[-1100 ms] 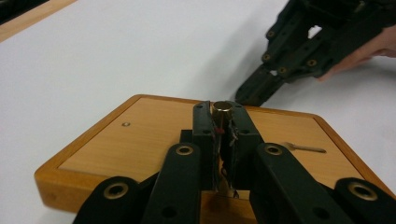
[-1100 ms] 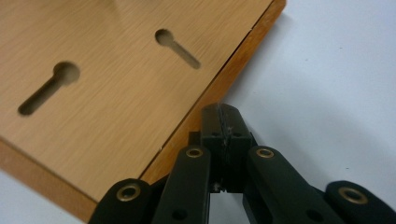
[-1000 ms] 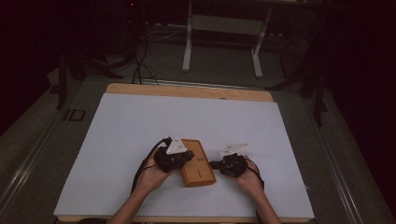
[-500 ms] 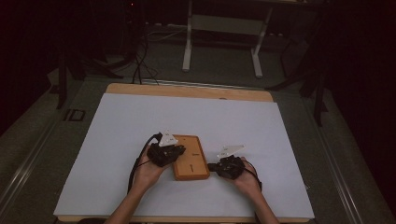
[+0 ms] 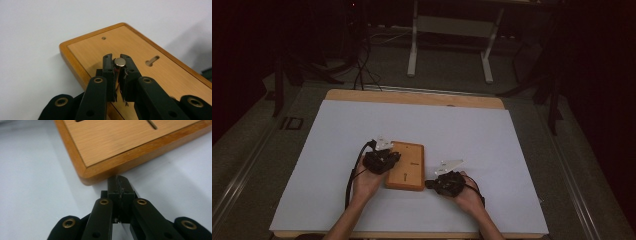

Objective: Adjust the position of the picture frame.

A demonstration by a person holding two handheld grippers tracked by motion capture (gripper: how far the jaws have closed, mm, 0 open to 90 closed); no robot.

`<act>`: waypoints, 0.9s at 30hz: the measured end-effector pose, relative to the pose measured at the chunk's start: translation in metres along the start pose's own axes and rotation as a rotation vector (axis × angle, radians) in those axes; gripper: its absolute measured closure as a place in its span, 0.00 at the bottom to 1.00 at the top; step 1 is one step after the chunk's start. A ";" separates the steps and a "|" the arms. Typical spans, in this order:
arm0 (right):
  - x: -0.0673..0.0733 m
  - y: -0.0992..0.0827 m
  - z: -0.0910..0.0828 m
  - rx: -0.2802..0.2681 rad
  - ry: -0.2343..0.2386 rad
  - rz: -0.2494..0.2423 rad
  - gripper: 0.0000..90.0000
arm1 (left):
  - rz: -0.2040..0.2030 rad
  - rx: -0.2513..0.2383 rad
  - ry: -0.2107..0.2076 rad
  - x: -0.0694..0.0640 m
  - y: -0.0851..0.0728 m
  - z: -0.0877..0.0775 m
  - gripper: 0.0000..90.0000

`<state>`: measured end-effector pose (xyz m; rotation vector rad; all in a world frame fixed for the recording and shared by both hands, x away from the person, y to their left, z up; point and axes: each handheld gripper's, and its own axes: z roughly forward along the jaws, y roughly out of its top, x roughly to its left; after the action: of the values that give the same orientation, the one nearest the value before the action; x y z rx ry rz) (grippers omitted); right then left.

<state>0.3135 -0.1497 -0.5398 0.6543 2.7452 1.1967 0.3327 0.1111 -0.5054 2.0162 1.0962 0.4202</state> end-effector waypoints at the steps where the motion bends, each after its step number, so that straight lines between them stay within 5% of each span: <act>1: 0.001 0.001 0.001 0.001 0.003 -0.004 1.00 | -0.015 0.002 0.007 0.001 -0.001 0.001 0.93; 13: 0.016 0.009 0.011 0.001 0.029 -0.049 1.00 | -0.125 -0.014 0.060 0.008 -0.007 0.004 0.93; 20: 0.027 0.014 0.013 -0.013 0.071 -0.085 1.00 | -0.121 -0.057 0.029 0.006 -0.007 0.002 0.93; 27: 0.040 0.018 0.017 -0.018 0.130 -0.133 1.00 | -0.064 -0.097 -0.020 -0.002 -0.006 0.002 0.93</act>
<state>0.2881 -0.1104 -0.5346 0.3975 2.8268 1.2748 0.3297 0.1101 -0.5115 1.8918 1.1039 0.4110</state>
